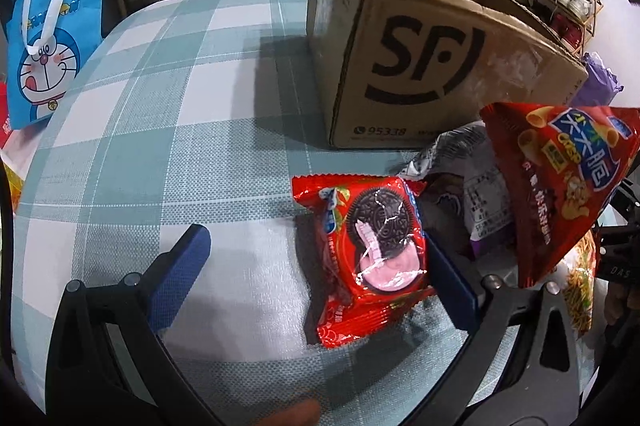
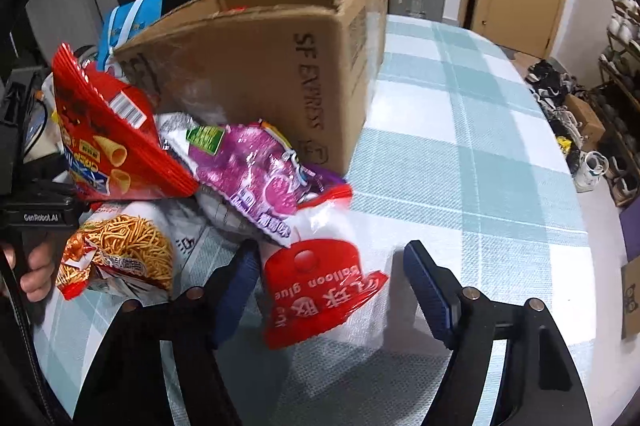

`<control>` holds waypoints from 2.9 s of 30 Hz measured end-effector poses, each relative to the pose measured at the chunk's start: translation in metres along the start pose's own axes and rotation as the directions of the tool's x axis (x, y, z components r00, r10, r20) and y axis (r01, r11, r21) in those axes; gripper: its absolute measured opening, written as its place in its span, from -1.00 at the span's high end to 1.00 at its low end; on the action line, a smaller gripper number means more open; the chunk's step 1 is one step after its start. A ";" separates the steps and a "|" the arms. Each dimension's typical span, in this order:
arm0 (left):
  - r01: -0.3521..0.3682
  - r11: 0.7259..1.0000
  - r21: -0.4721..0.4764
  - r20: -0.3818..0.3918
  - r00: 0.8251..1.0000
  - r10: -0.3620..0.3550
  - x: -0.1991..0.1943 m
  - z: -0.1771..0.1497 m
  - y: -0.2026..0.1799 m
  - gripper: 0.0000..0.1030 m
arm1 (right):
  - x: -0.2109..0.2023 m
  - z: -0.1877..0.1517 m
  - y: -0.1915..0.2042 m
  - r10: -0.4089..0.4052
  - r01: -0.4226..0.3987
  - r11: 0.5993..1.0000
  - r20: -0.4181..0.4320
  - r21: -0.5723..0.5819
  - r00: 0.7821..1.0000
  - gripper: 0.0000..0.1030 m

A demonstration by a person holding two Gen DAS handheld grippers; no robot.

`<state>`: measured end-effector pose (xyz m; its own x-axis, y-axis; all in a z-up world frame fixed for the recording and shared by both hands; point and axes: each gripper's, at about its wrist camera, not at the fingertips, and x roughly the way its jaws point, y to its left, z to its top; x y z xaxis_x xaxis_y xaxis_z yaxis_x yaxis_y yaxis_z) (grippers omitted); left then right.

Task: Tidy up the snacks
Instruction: 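Grasp the red Oreo pack with the left gripper while the right grasps the red balloon-glue pack, then carry both red packs into the cardboard box and open both grippers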

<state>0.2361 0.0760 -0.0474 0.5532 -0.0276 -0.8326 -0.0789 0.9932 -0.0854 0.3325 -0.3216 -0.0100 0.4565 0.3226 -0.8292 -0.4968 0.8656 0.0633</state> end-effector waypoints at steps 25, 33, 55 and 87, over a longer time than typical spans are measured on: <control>0.013 0.997 0.074 0.084 0.996 -0.019 -0.020 -0.002 -0.007 0.19 | -0.038 0.000 -0.028 -0.019 0.018 1.000 0.096 0.010 0.995 0.12; 0.034 0.998 0.050 0.126 0.991 -0.040 -0.037 0.002 -0.003 0.19 | -0.053 0.003 -0.026 -0.005 0.000 0.999 0.162 0.032 0.987 0.11; 0.053 0.998 0.020 0.252 0.966 -0.056 -0.092 0.008 -0.005 0.19 | -0.095 0.012 -0.017 0.000 -0.017 0.998 0.300 0.053 0.954 0.11; 0.078 0.995 0.069 0.346 0.933 -0.098 -0.130 0.060 -0.033 0.19 | -0.115 0.054 0.006 0.058 -0.092 0.993 0.380 0.072 0.923 0.11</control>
<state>0.2164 0.0533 0.0963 0.8106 -0.0837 -0.5796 0.0221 0.9934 -0.1125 0.3167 -0.3328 0.1162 0.6731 0.4939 -0.5504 -0.4823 0.8574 0.1795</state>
